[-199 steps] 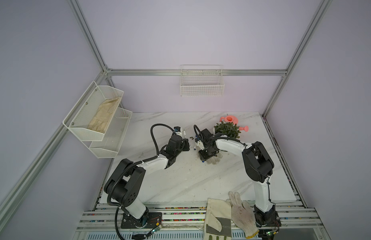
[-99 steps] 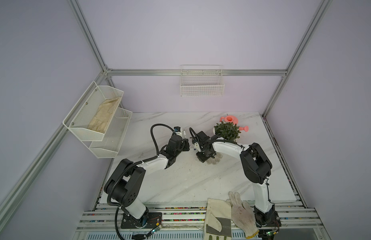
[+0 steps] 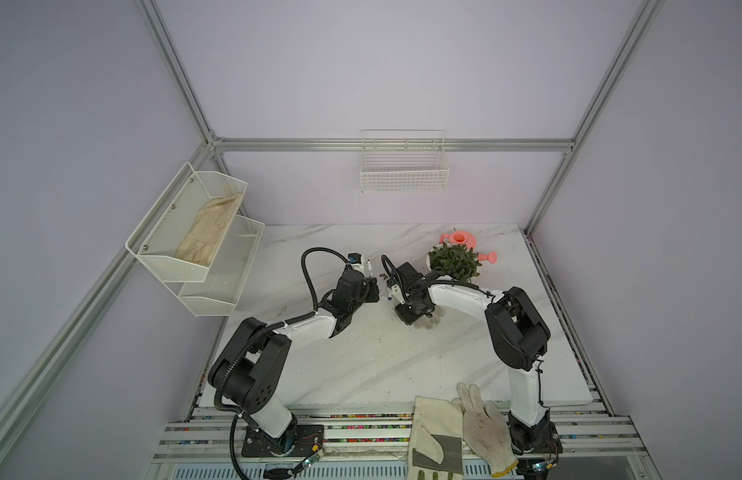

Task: Insert the pens into the pen caps
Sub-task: 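Close the right gripper on the blue cap and lift it, then raise the blue cap with the right gripper above the left-held marker tip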

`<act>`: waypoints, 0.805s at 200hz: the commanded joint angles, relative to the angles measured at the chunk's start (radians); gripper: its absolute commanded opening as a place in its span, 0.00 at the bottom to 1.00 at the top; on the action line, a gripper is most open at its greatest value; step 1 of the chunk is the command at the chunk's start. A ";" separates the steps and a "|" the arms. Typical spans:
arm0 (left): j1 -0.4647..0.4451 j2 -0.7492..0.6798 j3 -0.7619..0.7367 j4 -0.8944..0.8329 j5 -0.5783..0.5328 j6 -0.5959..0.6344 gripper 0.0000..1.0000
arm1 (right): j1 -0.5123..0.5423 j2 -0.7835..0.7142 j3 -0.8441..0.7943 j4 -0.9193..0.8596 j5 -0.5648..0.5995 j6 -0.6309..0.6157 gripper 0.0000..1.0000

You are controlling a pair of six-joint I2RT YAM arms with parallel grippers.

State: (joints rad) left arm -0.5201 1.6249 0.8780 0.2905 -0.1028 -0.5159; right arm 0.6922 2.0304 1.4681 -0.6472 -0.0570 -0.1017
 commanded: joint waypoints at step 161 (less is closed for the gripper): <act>-0.081 -0.027 0.043 0.150 0.309 0.193 0.00 | -0.242 -0.357 -0.024 0.481 -0.473 0.195 0.00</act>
State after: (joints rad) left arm -0.5655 1.6211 0.8780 0.3603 0.1097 -0.4183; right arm 0.4690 1.7267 1.4929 -0.3485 -0.3248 0.0067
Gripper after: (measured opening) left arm 0.118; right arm 0.135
